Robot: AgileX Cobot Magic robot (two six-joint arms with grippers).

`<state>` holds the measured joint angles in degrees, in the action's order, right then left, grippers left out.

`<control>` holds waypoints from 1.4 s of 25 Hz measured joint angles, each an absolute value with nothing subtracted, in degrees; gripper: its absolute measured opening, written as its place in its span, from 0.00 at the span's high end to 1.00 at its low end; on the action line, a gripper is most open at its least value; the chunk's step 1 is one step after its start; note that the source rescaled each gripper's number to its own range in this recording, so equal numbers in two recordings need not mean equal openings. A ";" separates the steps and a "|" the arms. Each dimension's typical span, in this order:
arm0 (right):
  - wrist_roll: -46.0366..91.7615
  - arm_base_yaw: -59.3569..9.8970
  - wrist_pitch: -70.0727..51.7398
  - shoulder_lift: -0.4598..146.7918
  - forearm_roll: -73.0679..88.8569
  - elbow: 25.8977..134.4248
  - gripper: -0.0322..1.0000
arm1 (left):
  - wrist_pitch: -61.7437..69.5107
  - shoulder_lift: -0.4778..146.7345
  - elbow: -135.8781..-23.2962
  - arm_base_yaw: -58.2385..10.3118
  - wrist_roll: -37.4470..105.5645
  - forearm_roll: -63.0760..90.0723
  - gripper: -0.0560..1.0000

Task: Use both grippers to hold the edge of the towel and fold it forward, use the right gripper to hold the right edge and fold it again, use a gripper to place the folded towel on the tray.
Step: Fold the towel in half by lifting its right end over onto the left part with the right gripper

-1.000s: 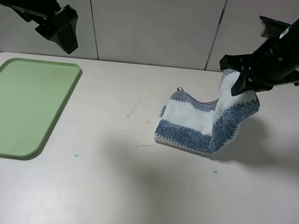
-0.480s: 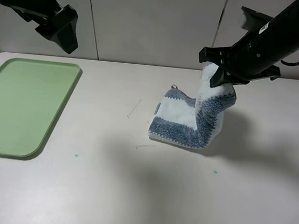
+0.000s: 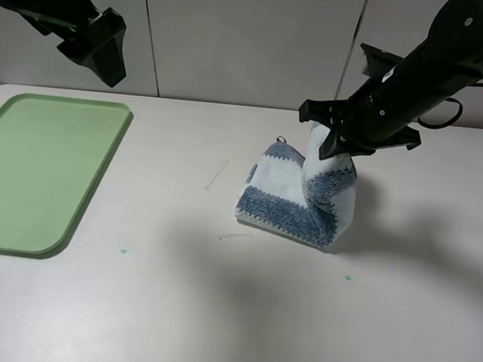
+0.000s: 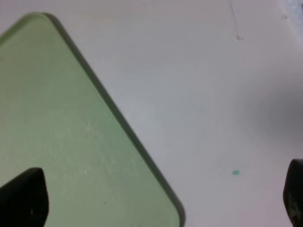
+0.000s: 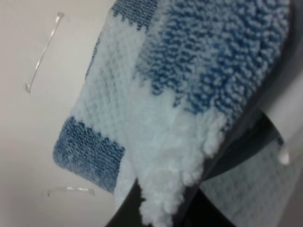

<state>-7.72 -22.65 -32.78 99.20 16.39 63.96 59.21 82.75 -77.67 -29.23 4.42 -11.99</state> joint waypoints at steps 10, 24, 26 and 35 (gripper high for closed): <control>-7.72 -26.83 -26.68 99.84 17.00 63.96 0.96 | 59.21 82.75 -77.67 -29.23 4.42 -11.99 0.00; -7.72 -29.84 -22.77 100.51 17.05 63.96 0.56 | 59.21 82.75 -77.67 -29.23 4.42 -11.99 0.00; -7.72 -30.46 -22.39 100.51 17.35 63.96 0.31 | 59.21 82.75 -77.67 -29.23 4.42 -11.99 0.00; -7.72 -33.73 -19.20 100.51 19.32 63.96 0.07 | 59.21 82.75 -77.67 -29.23 4.42 -11.99 0.00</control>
<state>-7.72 -33.73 -19.20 100.51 19.32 63.96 59.21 82.75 -77.67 -29.23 4.42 -11.99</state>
